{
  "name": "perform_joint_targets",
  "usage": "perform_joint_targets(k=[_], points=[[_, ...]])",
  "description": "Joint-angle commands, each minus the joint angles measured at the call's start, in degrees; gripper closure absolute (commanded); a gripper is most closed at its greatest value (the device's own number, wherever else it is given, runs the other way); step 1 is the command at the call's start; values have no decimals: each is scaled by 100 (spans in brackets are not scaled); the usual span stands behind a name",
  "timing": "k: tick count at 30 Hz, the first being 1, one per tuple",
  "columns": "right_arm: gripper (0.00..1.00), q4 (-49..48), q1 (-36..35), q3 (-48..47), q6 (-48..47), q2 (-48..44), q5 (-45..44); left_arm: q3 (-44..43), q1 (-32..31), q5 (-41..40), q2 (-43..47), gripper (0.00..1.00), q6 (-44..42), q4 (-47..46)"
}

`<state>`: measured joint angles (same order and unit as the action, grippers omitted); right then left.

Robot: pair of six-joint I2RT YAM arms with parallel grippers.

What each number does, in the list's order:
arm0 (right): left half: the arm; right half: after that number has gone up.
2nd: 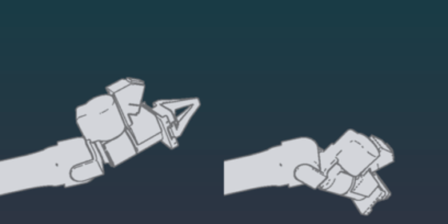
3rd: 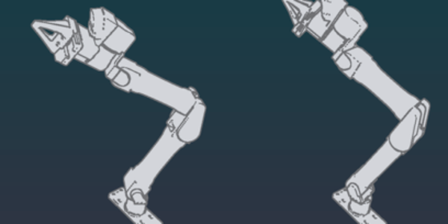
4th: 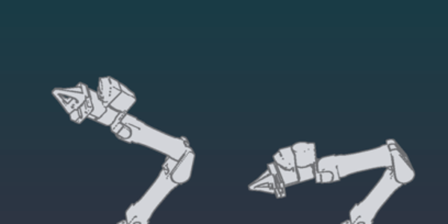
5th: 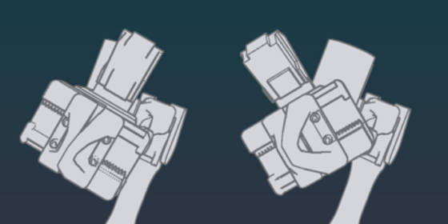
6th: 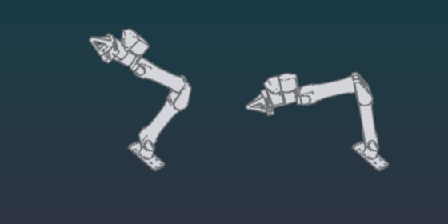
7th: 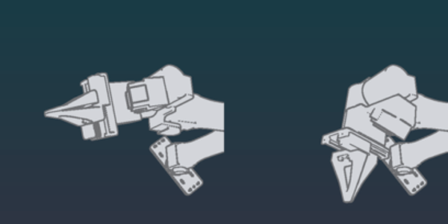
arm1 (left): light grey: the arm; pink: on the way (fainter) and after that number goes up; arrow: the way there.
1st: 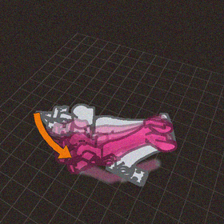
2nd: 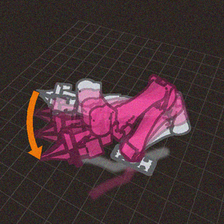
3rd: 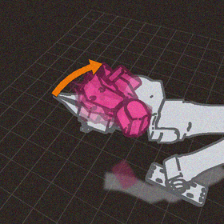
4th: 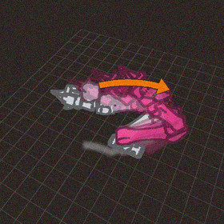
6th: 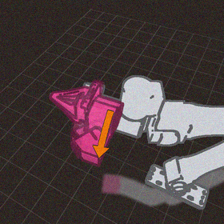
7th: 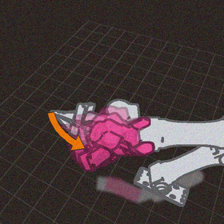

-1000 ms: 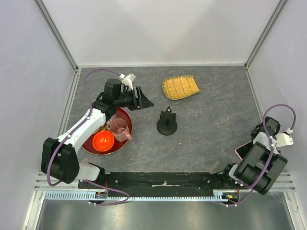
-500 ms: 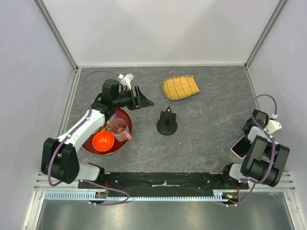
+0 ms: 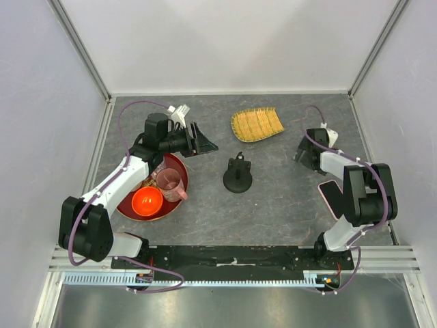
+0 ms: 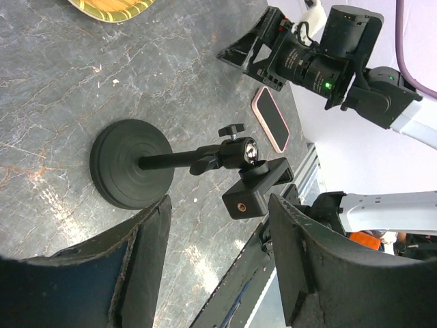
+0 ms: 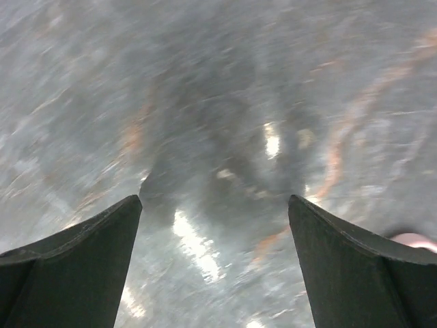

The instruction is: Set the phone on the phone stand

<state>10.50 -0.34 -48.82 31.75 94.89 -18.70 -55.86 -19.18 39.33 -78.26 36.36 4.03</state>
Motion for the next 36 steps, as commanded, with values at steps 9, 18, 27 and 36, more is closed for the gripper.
perform_joint_targets(k=[9, 18, 27, 36], points=[[2, 1622, 523, 451, -189, -1487, 85, -4, 46, 215, 30, 34, 82, -271], [2, 1112, 3381, 1709, 552, -3258, 674, 75, 37, 329, -14, 33, 161, -377], [2, 830, 4455, 2517, 1114, -2887, 2036, 101, -7, 382, -5, 32, 196, -377], [2, 1946, 2541, 3299, 2739, -4768, 2537, 110, 2, 382, -5, 32, 222, -526]])
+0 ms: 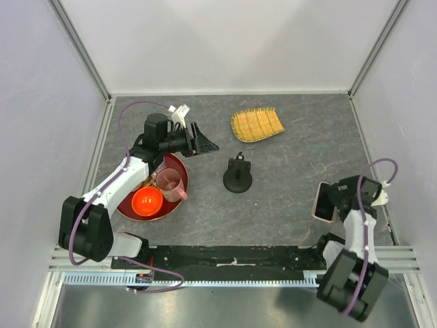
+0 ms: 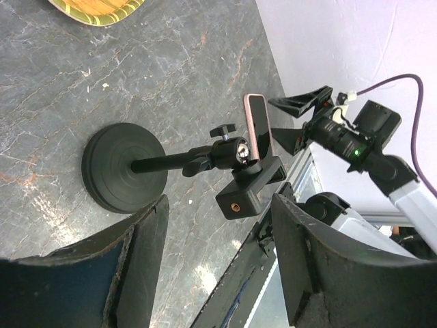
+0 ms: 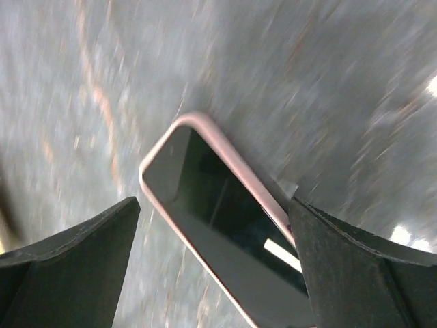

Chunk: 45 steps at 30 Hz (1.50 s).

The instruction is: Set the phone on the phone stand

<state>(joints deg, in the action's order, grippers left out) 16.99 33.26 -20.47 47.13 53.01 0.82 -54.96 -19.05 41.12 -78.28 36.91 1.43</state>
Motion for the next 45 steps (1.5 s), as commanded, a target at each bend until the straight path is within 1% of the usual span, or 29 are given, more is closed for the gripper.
perform_joint_targets(k=[1, 3, 5, 6, 7, 9, 10, 12, 15, 16, 19, 20, 21, 24, 27, 32, 37, 40, 41, 45], points=[[2, 1402, -1169, 465, 1349, -738, 603, 20, -11, 203, -12, 32, 168, -266], [2, 1412, -1373, 386, 1386, -556, 884, 20, -11, 194, -12, 32, 168, -266], [2, 791, -1786, 394, 1325, -284, 1321, 20, -11, 203, -29, 32, 168, -266], [2, 649, -1970, 142, 855, -109, 1229, 20, -20, 212, -21, 32, 168, -275], [2, 908, -2294, -130, 615, 371, 914, 20, -11, 203, -29, 32, 159, -275], [2, 999, -2603, -683, 71, 787, 291, 20, -11, 194, -29, 32, 150, -266], [2, 1129, -2770, -860, -254, 1164, 78, 20, -11, 194, -38, 32, 150, -258], [2, 1349, -2833, -1168, -336, 1421, -387, 29, -11, 186, -29, 32, 133, -257], [2, 1386, -2833, -1415, -100, 1756, -469, -6, -11, 177, -56, 32, 98, -205], [2, 1446, -2833, -1494, 223, 1904, -651, -15, -11, 168, -56, 32, 89, -187], [2, 1666, -2825, -1863, 769, 2255, -1012, -76, -20, 115, -12, 32, 10, -161], [2, 1728, -2825, -1995, 988, 2379, -1066, -102, -11, 89, -20, 32, -60, -13], [2, 1833, -2816, -2292, 1043, 2511, -1084, -120, -11, 19, -3, 31, -95, 67], [2, 1983, -2816, -2697, 1420, 2959, -1163, -155, -11, -87, 67, 31, -201, 155], [2, 2071, -2789, -2874, 1763, 3390, -927, -182, -11, -105, 85, 31, -245, 191], [2, 1957, -2798, -2848, 1966, 3593, -899, -199, -11, -87, 102, 31, -254, 217], [2, 2141, -2903, -2875, 1800, 3576, -1478, -208, -11, -61, 129, 32, -245, 208], [10, 2080, -2974, -2752, 1545, 3645, -1584, -217, -11, -61, 138, 32, -254, 208], [18, 2089, -3017, -2726, 1510, 3655, -1663, -217, -11, -61, 138, 32, -254, 200], [28, 2106, -3290, -2752, 1614, 3865, -1910, -208, -11, -87, 164, 32, -272, 200]])
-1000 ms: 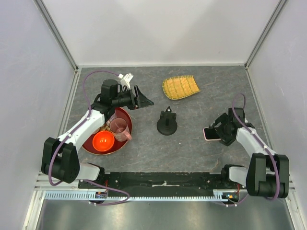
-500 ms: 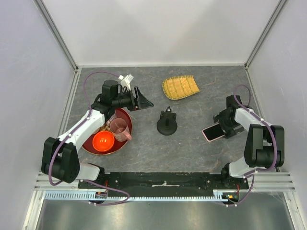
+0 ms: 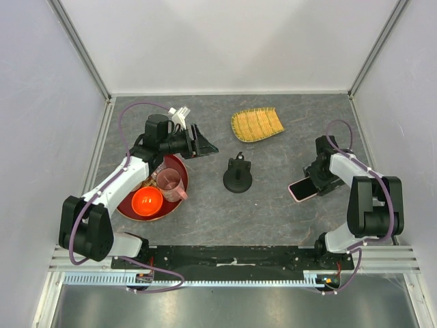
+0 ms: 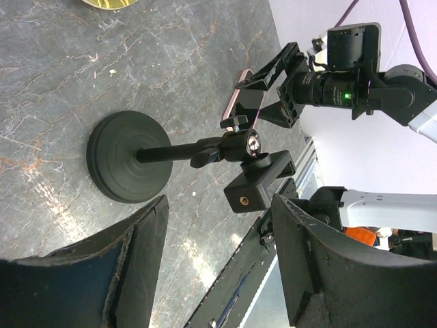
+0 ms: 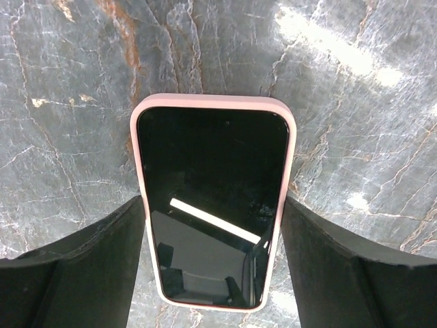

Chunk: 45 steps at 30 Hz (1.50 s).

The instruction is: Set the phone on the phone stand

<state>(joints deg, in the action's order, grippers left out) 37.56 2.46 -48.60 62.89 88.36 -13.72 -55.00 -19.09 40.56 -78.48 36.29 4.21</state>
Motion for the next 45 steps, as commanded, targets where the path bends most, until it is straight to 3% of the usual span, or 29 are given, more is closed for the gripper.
perform_joint_targets(k=[1, 6, 7, 8, 12, 16, 19, 24, 28, 33, 42, 45], points=[[30, 67, -402, 35, 91, 479, -457, -204, -7, -39, 192, 32, -219, -69], [67, 24, -615, -88, 294, 893, -351, -221, -7, -126, 166, 32, -289, 18], [88, -3, -650, -97, 285, 911, -369, -230, -7, -153, 157, 32, -359, 54], [100, -38, -685, -106, 267, 894, -404, -265, -16, -179, 183, 32, -386, 89], [100, -729, -975, -106, -442, 517, -544, -283, -7, -354, 498, 32, -561, 89], [100, -1873, -1370, 166, -2408, -449, -97, -152, -51, -487, 1053, 32, -930, -182], [100, -2638, -1493, 465, -3314, -1336, 569, 59, -147, -330, 1421, 32, -923, -744], [100, -2579, -2238, 106, -4100, -2583, 432, 323, -419, 532, 1581, 32, -667, -1949], [100, -2482, -2680, -255, -3847, -3341, 317, 446, -1182, 489, 1844, 32, -1062, -2082], [100, -2833, -3644, -624, -2435, -3606, 19, 964, -1834, -670, 2398, 24, -1449, -2424], [100, -2833, -5499, -1125, -1508, -3325, -2194, 939, -2424, -1322, 2285, 21, -1819, -2135], [100, -2886, -5799, -1336, -1421, -3071, -2451, 878, -2494, -1611, 2232, 22, -1933, -1907]])
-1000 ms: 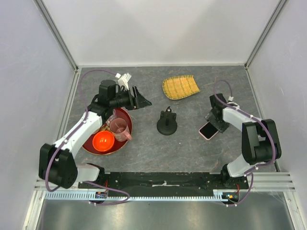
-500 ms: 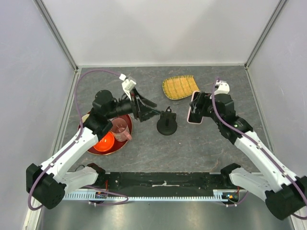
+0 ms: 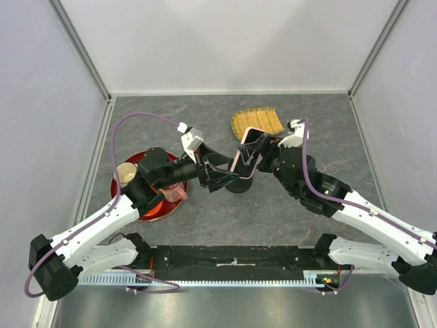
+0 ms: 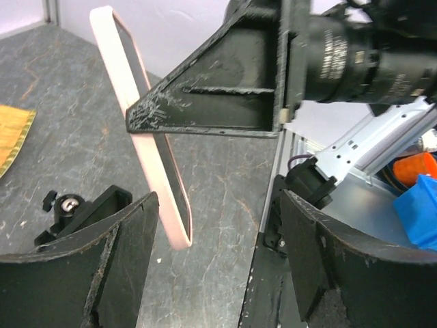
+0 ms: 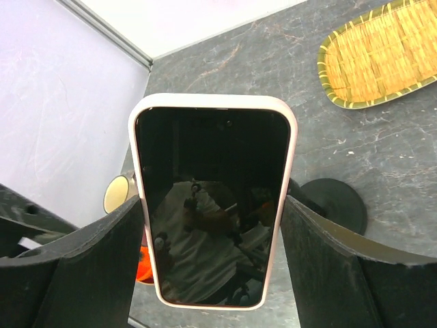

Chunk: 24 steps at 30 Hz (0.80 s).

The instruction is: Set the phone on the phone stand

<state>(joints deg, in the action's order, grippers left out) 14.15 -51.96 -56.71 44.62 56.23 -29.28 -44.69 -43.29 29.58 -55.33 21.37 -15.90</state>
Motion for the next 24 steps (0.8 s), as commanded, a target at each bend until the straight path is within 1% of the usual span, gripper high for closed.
perform_joint_targets(k=[1, 4, 7, 8, 10, 11, 13, 14, 16, 17, 18, 19, 20, 21, 22, 23, 24], points=[[100, -536, -402, -604, 477, 195, -974, -189, -75, -741, -135, 23, -475, 296], [100, -597, -586, -640, 635, 327, -1097, -339, -75, -884, -215, 26, -589, 517], [100, -633, -709, -666, 794, 389, -1107, -313, -75, -998, -259, 32, -616, 553], [100, -650, -771, -684, 794, 415, -1106, -321, -75, -1007, -276, 37, -633, 605], [100, -712, -780, -701, 785, 450, -1037, -365, -83, -911, -311, 44, -651, 649], [100, -721, -771, -710, 776, 520, -949, -374, -83, -858, -329, 50, -651, 650], [100, -730, -780, -771, 724, 608, -869, -392, -75, -762, -355, 56, -634, 667], [100, -712, -780, -806, 663, 661, -773, -427, -83, -735, -390, 65, -642, 685], [100, -712, -771, -798, 531, 662, -720, -523, -75, -569, -478, 76, -642, 851], [99, -730, -780, -798, 460, 644, -589, -645, -75, -489, -574, 87, -642, 939], [92, -738, -763, -824, 129, 653, -423, -690, -75, -410, -619, 94, -642, 1044], [83, -678, -745, -964, -135, 679, -247, -717, -83, -323, -645, 97, -642, 1097], [49, -616, -710, -1043, -408, 688, -62, -760, -75, -322, -672, 98, -686, 1141], [34, -502, -666, -1227, -898, 670, 314, -770, -66, -322, -663, 98, -721, 1168], [22, -205, -579, -1290, -1111, 592, 509, -770, -74, -322, -646, 98, -748, 1229], [2, -89, -360, -1308, -1374, 530, 746, -787, -66, -304, -620, 98, -800, 1256], [2, 60, -210, -1273, -1629, 434, 1287, -779, -74, -208, -550, 98, -827, 1265]])
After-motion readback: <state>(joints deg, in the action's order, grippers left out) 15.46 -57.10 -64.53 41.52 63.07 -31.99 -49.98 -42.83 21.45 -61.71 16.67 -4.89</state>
